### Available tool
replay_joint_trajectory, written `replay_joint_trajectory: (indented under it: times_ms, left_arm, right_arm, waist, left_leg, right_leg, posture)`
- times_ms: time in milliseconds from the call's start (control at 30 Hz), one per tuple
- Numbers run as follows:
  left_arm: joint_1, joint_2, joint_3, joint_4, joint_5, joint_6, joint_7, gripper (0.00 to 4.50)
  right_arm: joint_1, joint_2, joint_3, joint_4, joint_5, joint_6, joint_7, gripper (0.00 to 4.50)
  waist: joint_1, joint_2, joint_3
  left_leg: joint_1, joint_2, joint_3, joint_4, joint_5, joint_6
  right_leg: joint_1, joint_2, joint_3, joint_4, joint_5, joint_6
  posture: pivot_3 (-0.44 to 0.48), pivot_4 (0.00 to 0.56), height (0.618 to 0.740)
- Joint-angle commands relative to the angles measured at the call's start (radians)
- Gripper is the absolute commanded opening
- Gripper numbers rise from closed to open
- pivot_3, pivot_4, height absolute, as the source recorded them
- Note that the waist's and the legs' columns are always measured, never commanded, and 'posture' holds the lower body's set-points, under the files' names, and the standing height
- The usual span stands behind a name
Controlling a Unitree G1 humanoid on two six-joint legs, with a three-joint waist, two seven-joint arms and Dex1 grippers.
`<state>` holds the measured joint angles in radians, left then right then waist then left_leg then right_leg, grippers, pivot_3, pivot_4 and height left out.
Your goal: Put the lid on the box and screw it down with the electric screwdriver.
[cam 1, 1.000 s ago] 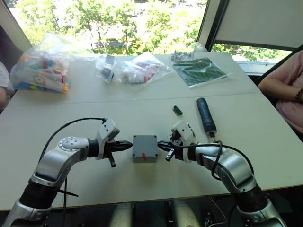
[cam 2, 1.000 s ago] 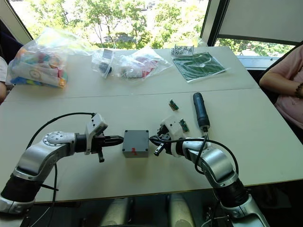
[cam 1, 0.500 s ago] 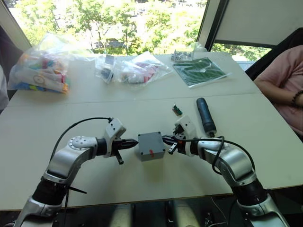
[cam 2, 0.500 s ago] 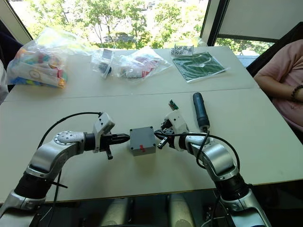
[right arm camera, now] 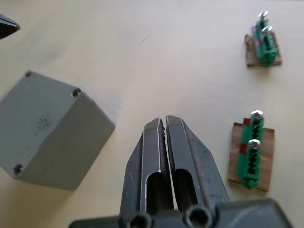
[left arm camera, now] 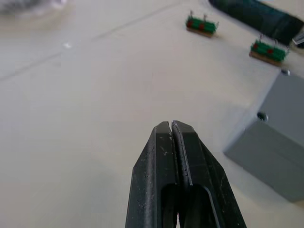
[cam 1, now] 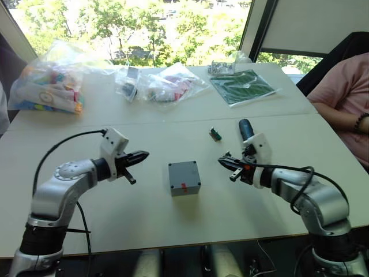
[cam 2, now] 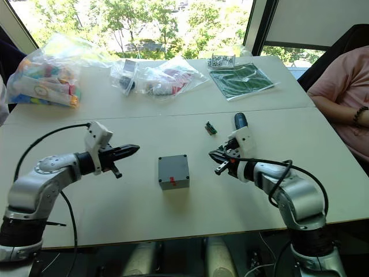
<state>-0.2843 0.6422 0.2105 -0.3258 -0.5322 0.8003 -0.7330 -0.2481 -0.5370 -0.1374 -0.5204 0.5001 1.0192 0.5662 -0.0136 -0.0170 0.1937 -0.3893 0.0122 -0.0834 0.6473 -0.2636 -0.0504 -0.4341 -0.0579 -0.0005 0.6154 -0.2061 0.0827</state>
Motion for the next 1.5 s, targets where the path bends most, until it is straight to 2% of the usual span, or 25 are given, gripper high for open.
replay_joint_trajectory:
  times_ms: [33, 67, 200, 233, 300, 400, 467, 800, 900, 1000, 1500]
  left_arm:
    - [-0.054, 0.062, 0.044, -0.059, -0.141, 0.106, -0.061, 0.00]
    - [-0.056, 0.078, 0.032, -0.080, -0.160, 0.121, -0.076, 0.00]
    - [-0.034, 0.148, -0.066, -0.200, -0.191, 0.134, -0.150, 0.00]
    - [-0.030, 0.160, -0.081, -0.215, -0.192, 0.132, -0.159, 0.00]
    - [-0.031, 0.173, -0.117, -0.236, -0.189, 0.119, -0.173, 0.00]
    - [-0.043, 0.173, -0.156, -0.248, -0.173, 0.094, -0.176, 0.00]
    - [-0.064, 0.172, -0.177, -0.242, -0.167, 0.087, -0.178, 0.00]
    - [-0.092, 0.197, -0.233, -0.209, -0.129, 0.039, -0.216, 0.00]
    - [-0.094, 0.191, -0.237, -0.204, -0.125, 0.033, -0.211, 0.00]
    - [-0.097, 0.186, -0.243, -0.202, -0.122, 0.029, -0.208, 0.00]
    - [-0.086, 0.168, -0.243, -0.195, -0.102, 0.010, -0.194, 0.00]
  right_arm:
    - [0.014, -0.011, -0.034, -0.017, -0.020, -0.054, -0.039, 0.07]
    - [0.018, -0.010, -0.029, -0.008, -0.036, -0.078, -0.048, 0.07]
    - [0.047, -0.019, 0.020, 0.026, -0.101, -0.161, -0.066, 0.96]
    - [0.052, -0.019, 0.026, 0.032, -0.111, -0.173, -0.070, 1.44]
    - [0.063, -0.020, 0.045, 0.044, -0.131, -0.194, -0.076, 2.04]
    - [0.071, -0.013, 0.060, 0.050, -0.137, -0.192, -0.084, 3.24]
    - [0.073, 0.000, 0.068, 0.046, -0.140, -0.187, -0.098, 3.83]
    - [0.063, 0.055, 0.091, 0.069, -0.153, -0.201, -0.153, 3.83]
    - [0.064, 0.056, 0.090, 0.086, -0.163, -0.215, -0.162, 3.25]
    - [0.058, 0.061, 0.093, 0.101, -0.170, -0.224, -0.167, 2.15]
    - [0.038, 0.079, 0.106, 0.146, -0.189, -0.254, -0.180, 2.15]
  waist:
    - [-0.001, 0.000, 0.000]
    - [-0.002, 0.000, 0.000]
    - [-0.003, 0.000, 0.000]
    - [-0.003, 0.000, 0.000]
    - [-0.003, 0.000, 0.000]
    - [-0.003, 0.000, 0.000]
    - [-0.003, 0.000, 0.000]
    - [-0.003, 0.000, 0.000]
    - [-0.003, 0.000, 0.000]
    - [-0.002, 0.000, 0.000]
    - [-0.004, 0.000, 0.000]
  left_leg:
    - [0.000, 0.000, 0.000, 0.000, 0.000, 0.000]
    - [0.001, 0.001, 0.000, 0.001, 0.000, 0.000]
    - [0.000, 0.001, 0.000, 0.000, 0.000, 0.000]
    - [0.000, 0.001, 0.000, 0.000, 0.000, 0.000]
    - [0.000, 0.001, 0.001, -0.001, 0.000, 0.000]
    - [0.000, 0.001, 0.001, -0.001, 0.000, 0.000]
    - [0.000, 0.001, 0.001, 0.000, 0.000, 0.000]
    - [0.000, 0.001, 0.001, 0.000, 0.000, 0.000]
    - [-0.001, 0.001, 0.001, 0.000, 0.000, 0.000]
    - [0.000, 0.001, 0.001, 0.000, 0.000, 0.000]
    - [0.000, 0.001, 0.001, 0.000, 0.000, 0.000]
  right_leg:
    - [0.000, 0.001, 0.000, 0.000, 0.000, 0.000]
    - [0.000, 0.001, 0.000, 0.000, 0.000, 0.000]
    - [0.000, 0.001, 0.000, -0.001, 0.000, 0.000]
    - [0.000, 0.001, 0.000, -0.001, 0.000, 0.000]
    - [0.000, 0.001, 0.001, -0.001, 0.000, -0.001]
    - [0.000, 0.001, 0.001, -0.001, 0.000, -0.001]
    - [0.000, 0.001, 0.001, -0.001, 0.000, -0.001]
    - [-0.001, 0.002, 0.001, -0.001, 0.000, -0.001]
    - [-0.001, 0.002, 0.002, -0.001, 0.000, -0.001]
    - [-0.001, 0.002, 0.002, -0.001, 0.000, -0.001]
    - [0.000, 0.002, 0.002, 0.000, 0.000, -0.001]
  posture:
    - [0.000, 0.150, 0.740]
    - [0.000, 0.150, 0.740]
    - [0.000, 0.150, 0.740]
    - [0.000, 0.150, 0.740]
    - [0.000, 0.150, 0.740]
    - [0.000, 0.150, 0.740]
    - [0.000, 0.150, 0.740]
    - [0.000, 0.150, 0.740]
    - [0.000, 0.150, 0.740]
    - [0.000, 0.150, 0.740]
    - [0.000, 0.150, 0.740]
